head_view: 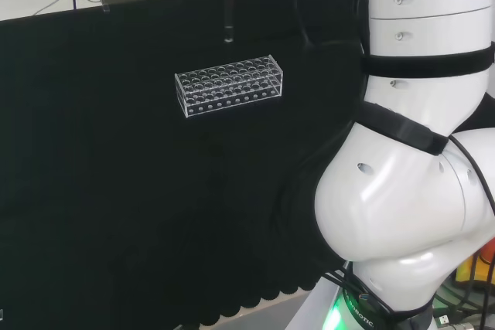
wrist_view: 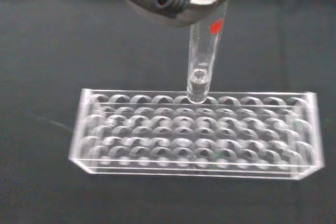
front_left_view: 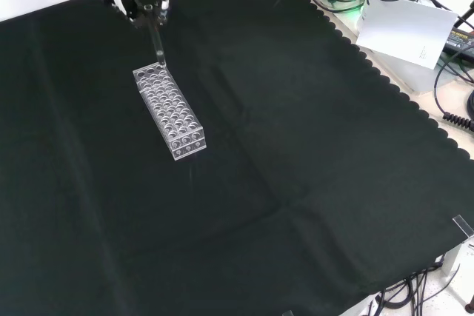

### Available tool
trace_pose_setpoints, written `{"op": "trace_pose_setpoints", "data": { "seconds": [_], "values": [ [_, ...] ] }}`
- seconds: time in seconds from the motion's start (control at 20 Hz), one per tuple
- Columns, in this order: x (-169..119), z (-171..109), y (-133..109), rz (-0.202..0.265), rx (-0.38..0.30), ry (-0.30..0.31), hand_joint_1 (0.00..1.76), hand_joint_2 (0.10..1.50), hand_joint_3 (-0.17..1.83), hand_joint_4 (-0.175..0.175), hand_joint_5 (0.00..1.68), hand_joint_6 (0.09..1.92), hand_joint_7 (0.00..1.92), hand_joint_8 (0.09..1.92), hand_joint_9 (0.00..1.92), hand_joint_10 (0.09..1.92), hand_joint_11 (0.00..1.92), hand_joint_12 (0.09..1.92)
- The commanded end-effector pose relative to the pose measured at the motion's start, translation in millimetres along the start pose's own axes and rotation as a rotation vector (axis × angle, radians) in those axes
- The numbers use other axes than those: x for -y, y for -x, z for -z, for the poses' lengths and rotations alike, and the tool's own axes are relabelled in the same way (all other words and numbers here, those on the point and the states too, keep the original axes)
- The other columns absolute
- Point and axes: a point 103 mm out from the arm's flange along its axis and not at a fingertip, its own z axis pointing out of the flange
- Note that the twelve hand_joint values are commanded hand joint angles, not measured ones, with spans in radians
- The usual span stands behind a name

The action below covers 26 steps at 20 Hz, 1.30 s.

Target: Shake the test tube.

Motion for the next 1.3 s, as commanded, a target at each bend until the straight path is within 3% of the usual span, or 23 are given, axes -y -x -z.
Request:
{"op": "trace_pose_setpoints", "data": {
  "seconds": [0.05, 0.35, 0.55, 0.85, 1.3],
  "values": [
    [13.3, 2.1, 52.9, -0.104, 0.029, 0.001, 1.42, 0.97, 0.0, -0.175, 1.28, 0.31, 1.36, 0.72, 1.38, 0.12, 0.69, 1.23],
    [20.5, 9.4, 83.6, -0.171, 0.04, 0.012, 1.42, 0.97, 0.0, -0.175, 1.28, 0.31, 1.36, 0.72, 1.38, 0.12, 0.69, 1.23],
    [21.1, 11.2, 85.1, -0.173, 0.038, 0.013, 1.42, 0.97, 0.0, -0.175, 1.28, 0.3, 1.36, 0.72, 1.38, 0.12, 0.69, 1.23],
    [12.5, -1.9, 62.2, -0.13, 0.003, -0.003, 1.42, 0.97, 0.0, -0.175, 1.28, 0.3, 1.36, 0.72, 1.38, 0.12, 0.69, 1.23],
    [-1.9, -12.3, 10.3, -0.021, -0.013, -0.01, 1.42, 0.97, 0.0, -0.175, 1.28, 0.3, 1.36, 0.72, 1.39, 0.11, 0.69, 1.23]
  ]
}}
